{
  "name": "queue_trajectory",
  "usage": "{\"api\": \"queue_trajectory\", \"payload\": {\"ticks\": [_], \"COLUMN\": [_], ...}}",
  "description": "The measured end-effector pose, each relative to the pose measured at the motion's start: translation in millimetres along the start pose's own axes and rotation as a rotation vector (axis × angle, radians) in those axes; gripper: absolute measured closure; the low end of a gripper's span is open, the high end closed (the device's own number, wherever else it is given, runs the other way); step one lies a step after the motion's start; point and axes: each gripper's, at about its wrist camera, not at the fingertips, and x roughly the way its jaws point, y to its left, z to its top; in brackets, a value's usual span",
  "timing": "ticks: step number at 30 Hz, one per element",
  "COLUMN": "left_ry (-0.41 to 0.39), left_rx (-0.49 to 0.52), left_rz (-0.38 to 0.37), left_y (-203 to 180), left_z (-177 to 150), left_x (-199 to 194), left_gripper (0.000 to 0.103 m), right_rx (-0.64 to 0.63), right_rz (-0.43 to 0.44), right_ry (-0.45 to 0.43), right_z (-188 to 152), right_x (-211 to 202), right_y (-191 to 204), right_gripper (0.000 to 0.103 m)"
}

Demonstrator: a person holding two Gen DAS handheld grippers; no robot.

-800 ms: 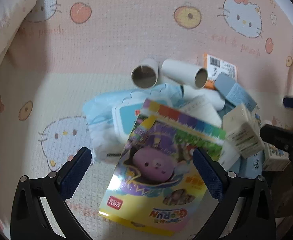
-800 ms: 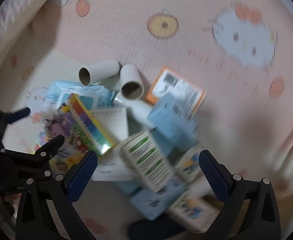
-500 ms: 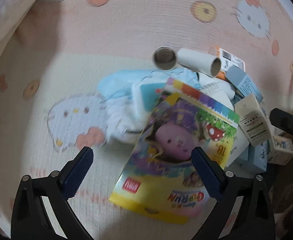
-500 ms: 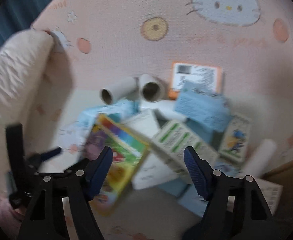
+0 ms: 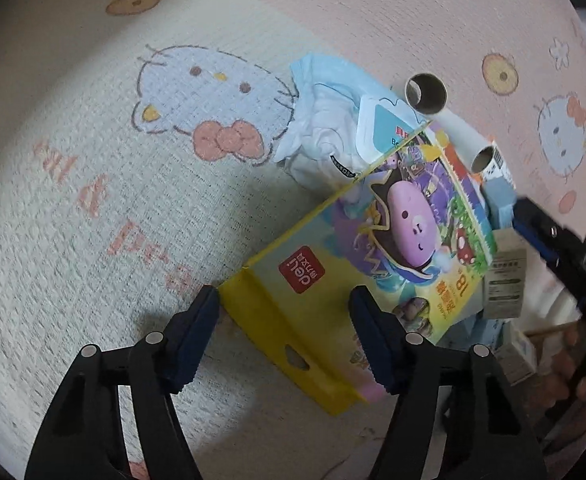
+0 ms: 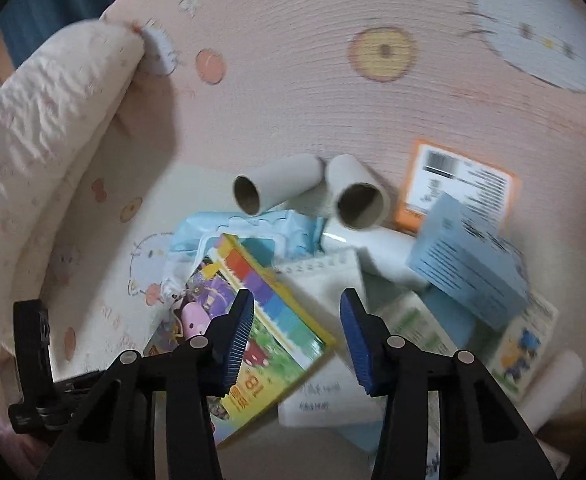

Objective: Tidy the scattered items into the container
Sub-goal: 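Grasp the yellow GORUN crayon box with the right gripper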

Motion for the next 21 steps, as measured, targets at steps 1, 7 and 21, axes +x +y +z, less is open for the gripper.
{"api": "queue_trajectory", "payload": {"ticks": [1, 7, 21], "left_ry": [-0.003, -0.013, -0.019], "left_rx": [0.0, 0.034, 0.13], "left_rz": [0.0, -0.013, 0.017], "left_y": [-0.6, -10.6, -1.7], "left_z": [0.1, 7.4, 45.4], "left_x": [-0.4, -4.1, -2.3], "left_gripper": [0.034, 0.052, 0.052], "right_rx": [-0.017, -0.145, -0.028], "right_rz": [0.005, -0.047, -0.041], "right_ry": [0.015, 0.113, 0.149], "right_z": [2.8, 0.5, -53.6], "right_x": [5.2, 34.5, 21.6], "right_y": [3.0, 23.0, 43.2], "right_gripper": [0.066, 0.069, 0.069]}}
